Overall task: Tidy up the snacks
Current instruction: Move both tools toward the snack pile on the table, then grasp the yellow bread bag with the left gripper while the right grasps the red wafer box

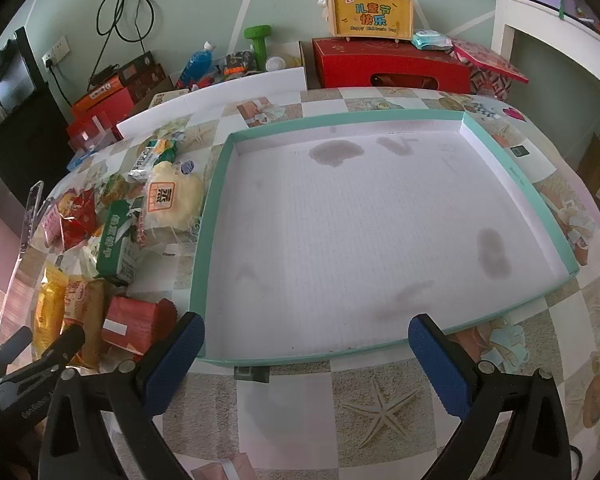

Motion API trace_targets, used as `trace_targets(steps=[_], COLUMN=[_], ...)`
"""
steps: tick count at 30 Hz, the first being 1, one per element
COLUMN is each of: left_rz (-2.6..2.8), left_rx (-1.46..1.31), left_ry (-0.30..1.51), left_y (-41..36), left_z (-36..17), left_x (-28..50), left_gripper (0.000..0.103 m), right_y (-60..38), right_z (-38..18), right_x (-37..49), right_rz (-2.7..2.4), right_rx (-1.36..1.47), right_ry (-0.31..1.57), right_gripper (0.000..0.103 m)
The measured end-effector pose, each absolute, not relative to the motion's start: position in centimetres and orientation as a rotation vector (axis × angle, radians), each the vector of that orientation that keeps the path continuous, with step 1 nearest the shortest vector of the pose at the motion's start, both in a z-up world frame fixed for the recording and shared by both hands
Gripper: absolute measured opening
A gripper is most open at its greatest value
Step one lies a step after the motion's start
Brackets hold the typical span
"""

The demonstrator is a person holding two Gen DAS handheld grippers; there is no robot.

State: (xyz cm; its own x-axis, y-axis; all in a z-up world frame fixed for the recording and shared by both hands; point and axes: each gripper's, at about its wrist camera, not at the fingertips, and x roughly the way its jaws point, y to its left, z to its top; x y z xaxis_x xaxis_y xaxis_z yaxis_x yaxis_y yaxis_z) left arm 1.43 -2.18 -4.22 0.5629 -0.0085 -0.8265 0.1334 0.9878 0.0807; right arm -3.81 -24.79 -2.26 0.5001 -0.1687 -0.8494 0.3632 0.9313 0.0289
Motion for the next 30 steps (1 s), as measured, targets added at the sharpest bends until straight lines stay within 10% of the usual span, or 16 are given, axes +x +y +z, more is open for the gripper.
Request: trace_targets(steps=[30], left_rz=[0.007], left_rx=[0.025], left_ry=[1.000], left_y=[3.5], left_z=[-4.3], left_x=[3.0], left_gripper=[0.102], right_y=[-14.3], right_z=[-2.3], right_x=[-1.0], right_rz=[-0.011], right_rx=[0.148], right_ry=[0.986], right_gripper=[0.103])
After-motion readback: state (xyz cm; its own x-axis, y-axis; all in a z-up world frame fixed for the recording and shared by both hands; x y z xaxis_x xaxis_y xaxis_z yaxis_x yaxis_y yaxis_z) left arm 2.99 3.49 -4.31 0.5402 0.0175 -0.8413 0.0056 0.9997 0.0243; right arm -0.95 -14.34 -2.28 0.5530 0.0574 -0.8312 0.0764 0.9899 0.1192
